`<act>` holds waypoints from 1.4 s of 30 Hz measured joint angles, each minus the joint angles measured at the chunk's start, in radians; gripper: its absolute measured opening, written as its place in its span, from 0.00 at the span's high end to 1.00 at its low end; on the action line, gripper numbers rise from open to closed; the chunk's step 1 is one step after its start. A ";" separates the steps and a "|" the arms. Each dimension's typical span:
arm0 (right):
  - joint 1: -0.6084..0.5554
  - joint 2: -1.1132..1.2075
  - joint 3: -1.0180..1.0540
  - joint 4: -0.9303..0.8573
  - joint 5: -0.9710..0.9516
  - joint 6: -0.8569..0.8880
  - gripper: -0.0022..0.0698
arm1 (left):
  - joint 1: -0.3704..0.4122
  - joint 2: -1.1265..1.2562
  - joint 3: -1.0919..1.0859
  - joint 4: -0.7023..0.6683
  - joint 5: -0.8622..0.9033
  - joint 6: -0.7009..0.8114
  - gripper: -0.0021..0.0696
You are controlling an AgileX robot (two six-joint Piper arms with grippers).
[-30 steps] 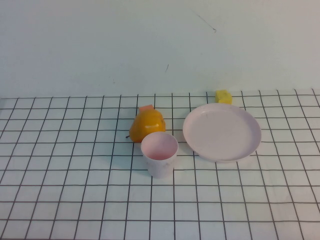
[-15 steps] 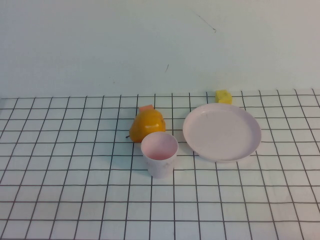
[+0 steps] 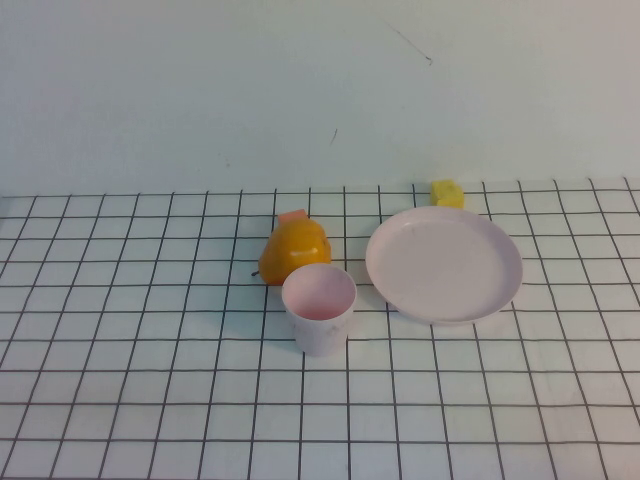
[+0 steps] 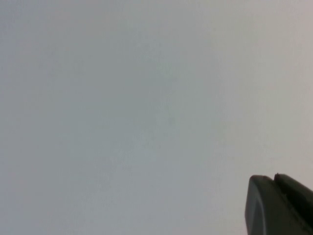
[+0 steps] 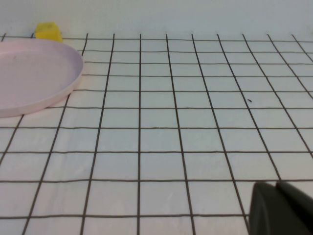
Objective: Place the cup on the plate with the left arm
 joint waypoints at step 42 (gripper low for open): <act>0.000 0.000 0.000 0.000 0.000 -0.015 0.97 | 0.000 1.216 -1.057 -0.591 1.383 0.467 0.57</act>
